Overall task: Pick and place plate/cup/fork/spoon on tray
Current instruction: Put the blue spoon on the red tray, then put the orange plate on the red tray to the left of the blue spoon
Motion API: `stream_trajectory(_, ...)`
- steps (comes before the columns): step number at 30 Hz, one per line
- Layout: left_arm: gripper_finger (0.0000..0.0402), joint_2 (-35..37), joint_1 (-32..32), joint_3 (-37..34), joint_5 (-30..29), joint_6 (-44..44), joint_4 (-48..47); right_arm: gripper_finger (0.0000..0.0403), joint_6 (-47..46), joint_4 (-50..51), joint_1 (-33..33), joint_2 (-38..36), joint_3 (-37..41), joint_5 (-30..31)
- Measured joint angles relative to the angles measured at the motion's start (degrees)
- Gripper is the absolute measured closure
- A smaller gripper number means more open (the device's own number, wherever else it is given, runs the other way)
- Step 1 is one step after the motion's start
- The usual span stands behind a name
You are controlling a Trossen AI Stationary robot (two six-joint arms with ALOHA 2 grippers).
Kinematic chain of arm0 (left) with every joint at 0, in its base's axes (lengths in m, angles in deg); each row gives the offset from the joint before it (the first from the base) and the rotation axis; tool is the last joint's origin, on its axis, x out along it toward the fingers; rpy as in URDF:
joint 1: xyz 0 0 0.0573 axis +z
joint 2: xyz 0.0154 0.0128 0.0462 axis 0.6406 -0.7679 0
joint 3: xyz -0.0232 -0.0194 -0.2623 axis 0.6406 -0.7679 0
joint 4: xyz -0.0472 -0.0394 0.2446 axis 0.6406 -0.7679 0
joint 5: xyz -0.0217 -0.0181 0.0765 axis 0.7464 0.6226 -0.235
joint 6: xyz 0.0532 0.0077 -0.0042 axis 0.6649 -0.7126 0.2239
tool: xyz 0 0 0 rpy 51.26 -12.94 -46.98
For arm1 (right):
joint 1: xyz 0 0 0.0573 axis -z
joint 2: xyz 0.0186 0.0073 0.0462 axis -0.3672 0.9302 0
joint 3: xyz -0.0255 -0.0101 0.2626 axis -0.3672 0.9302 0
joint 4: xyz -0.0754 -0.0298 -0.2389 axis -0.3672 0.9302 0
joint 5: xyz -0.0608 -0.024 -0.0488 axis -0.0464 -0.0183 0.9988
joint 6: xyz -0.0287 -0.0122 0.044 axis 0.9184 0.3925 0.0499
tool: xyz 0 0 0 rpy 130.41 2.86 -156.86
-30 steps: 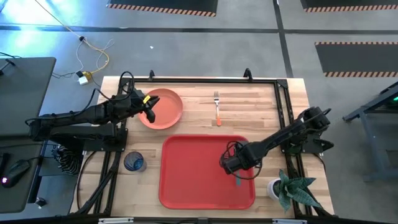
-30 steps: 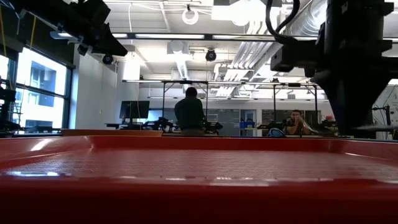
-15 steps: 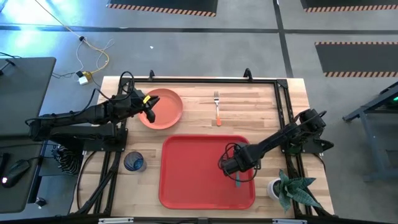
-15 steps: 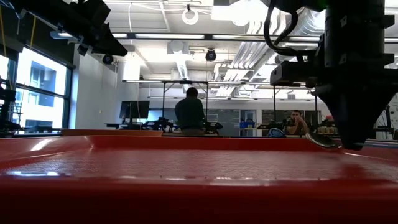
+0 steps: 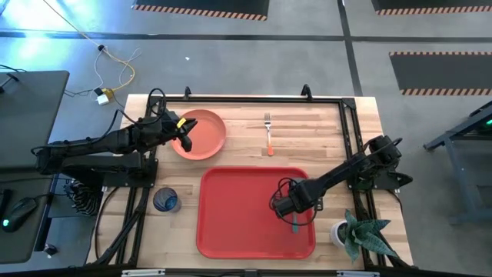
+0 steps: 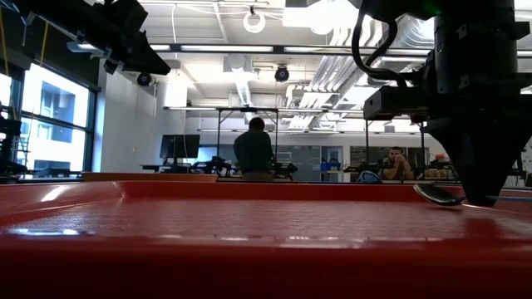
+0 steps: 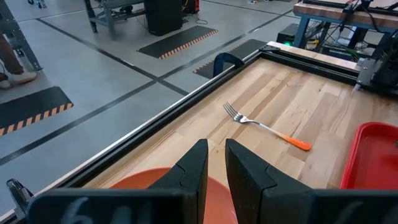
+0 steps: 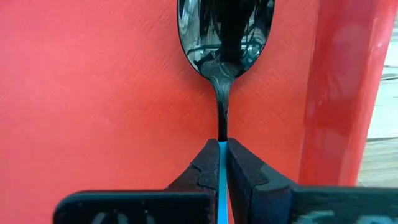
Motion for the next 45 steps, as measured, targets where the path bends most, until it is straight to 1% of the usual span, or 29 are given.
stream_trajectory(9, 0.0355, 0.0, -0.01, 0.0, 0.0, 0.0, -0.02, 0.0395, 0.06, -0.04, -0.02, 0.0, 0.0, -2.36)
stream_trajectory(27, 0.0355, 0.0, -0.01, 0.0, -0.01, 0.04, -0.02, 0.0389, 0.06, -1.31, -0.02, 1.33, 0.0, -3.21)
stream_trajectory(33, 0.0355, 0.0, -0.01, 0.0, -0.01, 0.04, -0.02, 0.0386, 0.06, -1.84, -0.02, 1.36, 0.0, -2.59)
stream_trajectory(36, 0.0355, 0.0, -0.01, 0.0, -0.02, 0.04, -0.02, 0.0371, 0.08, -1.87, -0.02, 1.38, 0.0, -2.57)
stream_trajectory(45, 0.0355, 0.0, -0.01, 0.0, -0.01, 0.04, -0.02, 0.0305, 0.07, -1.77, -0.02, 1.38, 0.0, -2.56)
